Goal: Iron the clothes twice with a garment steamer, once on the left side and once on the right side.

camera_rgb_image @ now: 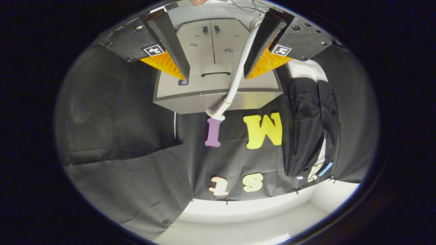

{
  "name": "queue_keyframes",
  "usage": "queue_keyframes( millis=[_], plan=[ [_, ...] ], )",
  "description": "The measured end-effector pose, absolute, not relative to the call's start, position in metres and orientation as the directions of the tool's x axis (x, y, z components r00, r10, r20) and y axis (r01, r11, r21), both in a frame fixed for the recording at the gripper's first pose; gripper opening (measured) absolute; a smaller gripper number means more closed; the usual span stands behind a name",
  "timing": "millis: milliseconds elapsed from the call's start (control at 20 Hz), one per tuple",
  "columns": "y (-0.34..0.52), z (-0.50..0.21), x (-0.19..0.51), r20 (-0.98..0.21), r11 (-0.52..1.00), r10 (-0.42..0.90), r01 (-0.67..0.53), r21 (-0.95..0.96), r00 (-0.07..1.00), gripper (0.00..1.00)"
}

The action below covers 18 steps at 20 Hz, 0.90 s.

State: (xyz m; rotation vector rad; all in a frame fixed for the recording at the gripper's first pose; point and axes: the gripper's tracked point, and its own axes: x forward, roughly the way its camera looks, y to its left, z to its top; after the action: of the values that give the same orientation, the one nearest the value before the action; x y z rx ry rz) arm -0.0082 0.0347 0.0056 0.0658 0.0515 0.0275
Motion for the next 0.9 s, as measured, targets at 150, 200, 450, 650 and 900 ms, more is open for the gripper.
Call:
queue_keyframes(
  millis=[150, 200, 450, 650, 900],
  plan=[
    [0.044, 0.012, 0.0, -0.078, 0.994, 0.01, -0.001, 0.113, 0.997, 0.99],
    [0.046, 0.014, 0.002, -0.089, 0.993, -0.002, 0.013, 0.121, 0.996, 0.99],
    [0.062, 0.04, 0.026, -0.107, 0.995, -0.028, 0.038, 0.092, 0.994, 0.99],
    [0.069, 0.065, 0.074, -0.156, 0.996, -0.017, 0.03, 0.079, 0.988, 0.99],
    [0.078, 0.077, 0.166, -0.271, 0.989, 0.102, -0.069, 0.128, 0.957, 0.99]
  ],
)
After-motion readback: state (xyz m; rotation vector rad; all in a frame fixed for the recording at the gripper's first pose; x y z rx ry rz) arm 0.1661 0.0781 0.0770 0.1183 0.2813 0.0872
